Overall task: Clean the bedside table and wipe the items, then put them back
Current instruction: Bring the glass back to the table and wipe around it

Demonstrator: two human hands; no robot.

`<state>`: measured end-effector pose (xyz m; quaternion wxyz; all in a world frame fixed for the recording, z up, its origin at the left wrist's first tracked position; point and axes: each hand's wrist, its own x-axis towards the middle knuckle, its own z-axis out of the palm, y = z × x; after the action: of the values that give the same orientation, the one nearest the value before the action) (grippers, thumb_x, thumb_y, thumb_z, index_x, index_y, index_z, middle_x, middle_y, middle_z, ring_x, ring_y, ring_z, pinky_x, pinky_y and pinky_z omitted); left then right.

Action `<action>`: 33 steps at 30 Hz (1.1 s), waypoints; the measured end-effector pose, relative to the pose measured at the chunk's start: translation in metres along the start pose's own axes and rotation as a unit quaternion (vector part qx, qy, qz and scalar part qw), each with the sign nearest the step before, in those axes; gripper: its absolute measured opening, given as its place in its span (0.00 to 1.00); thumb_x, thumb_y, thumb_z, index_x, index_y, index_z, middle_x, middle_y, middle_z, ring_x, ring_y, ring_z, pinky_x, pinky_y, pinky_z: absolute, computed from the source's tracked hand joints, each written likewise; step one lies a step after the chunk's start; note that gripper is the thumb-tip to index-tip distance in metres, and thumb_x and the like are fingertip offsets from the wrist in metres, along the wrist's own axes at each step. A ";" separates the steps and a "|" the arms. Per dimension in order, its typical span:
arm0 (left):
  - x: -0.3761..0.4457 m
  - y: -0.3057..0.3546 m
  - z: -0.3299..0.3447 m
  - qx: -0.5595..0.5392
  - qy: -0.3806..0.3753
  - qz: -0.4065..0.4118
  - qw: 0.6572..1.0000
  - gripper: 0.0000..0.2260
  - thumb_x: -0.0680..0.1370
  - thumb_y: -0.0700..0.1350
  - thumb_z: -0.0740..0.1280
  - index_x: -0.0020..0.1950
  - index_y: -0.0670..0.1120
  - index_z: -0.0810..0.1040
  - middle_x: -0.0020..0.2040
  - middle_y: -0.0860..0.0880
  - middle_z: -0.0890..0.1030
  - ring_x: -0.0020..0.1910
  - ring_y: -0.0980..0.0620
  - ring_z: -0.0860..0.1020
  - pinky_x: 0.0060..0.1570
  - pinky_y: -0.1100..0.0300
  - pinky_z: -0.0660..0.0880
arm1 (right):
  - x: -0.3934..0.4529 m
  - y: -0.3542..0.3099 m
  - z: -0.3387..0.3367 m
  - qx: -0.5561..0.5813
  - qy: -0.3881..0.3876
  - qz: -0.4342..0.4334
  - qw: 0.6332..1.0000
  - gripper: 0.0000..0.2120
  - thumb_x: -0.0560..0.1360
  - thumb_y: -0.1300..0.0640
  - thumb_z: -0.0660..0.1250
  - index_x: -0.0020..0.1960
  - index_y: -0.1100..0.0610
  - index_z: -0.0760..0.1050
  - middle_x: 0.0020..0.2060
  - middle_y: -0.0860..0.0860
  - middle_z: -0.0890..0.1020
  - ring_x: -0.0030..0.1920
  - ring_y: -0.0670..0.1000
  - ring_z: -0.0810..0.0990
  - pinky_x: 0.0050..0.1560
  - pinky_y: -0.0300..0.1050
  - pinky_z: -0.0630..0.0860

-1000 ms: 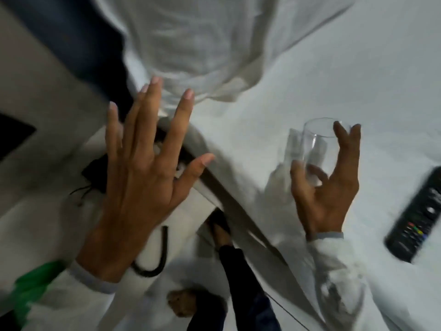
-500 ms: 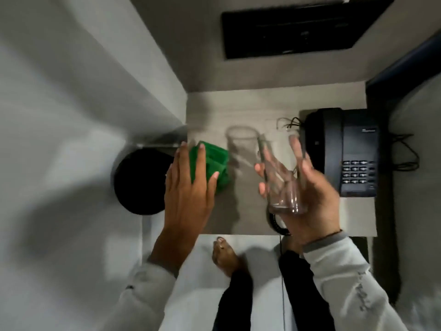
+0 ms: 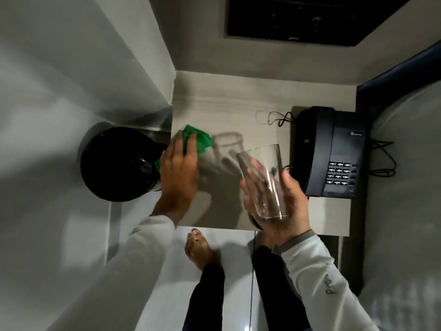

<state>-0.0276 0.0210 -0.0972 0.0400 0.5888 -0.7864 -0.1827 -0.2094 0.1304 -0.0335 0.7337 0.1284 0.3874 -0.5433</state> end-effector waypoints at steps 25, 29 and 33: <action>-0.039 0.089 -0.089 -0.207 -0.072 0.238 0.946 0.31 0.72 0.22 0.62 0.74 0.41 0.73 0.77 0.44 0.70 0.80 0.47 0.64 0.78 0.48 0.64 | 0.017 0.022 -0.006 0.094 0.077 -0.013 0.992 0.08 0.78 0.64 0.64 0.55 0.57 0.78 0.43 0.43 0.86 0.46 0.42 0.84 0.47 0.38 0.80; -0.071 0.061 -0.082 -0.266 -0.195 0.252 0.910 0.32 0.74 0.27 0.62 0.76 0.48 0.71 0.79 0.53 0.68 0.80 0.57 0.60 0.78 0.61 0.59 | 0.019 0.005 0.007 0.026 0.103 -0.057 0.993 0.12 0.73 0.45 0.67 0.50 0.52 0.77 0.49 0.52 0.82 0.45 0.51 0.84 0.46 0.43 0.83; -0.089 0.016 -0.099 -0.284 -0.209 0.177 0.919 0.26 0.78 0.39 0.56 0.77 0.52 0.69 0.79 0.57 0.67 0.79 0.60 0.61 0.77 0.64 0.59 | 0.042 -0.002 0.029 0.051 0.102 -0.030 0.993 0.13 0.76 0.46 0.66 0.54 0.52 0.80 0.69 0.58 0.77 0.61 0.56 0.82 0.61 0.44 0.76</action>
<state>0.0119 0.0852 0.0135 0.0724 0.3519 -0.7834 -0.5072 -0.1947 0.0825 -0.0437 0.6661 0.2084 0.4356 -0.5685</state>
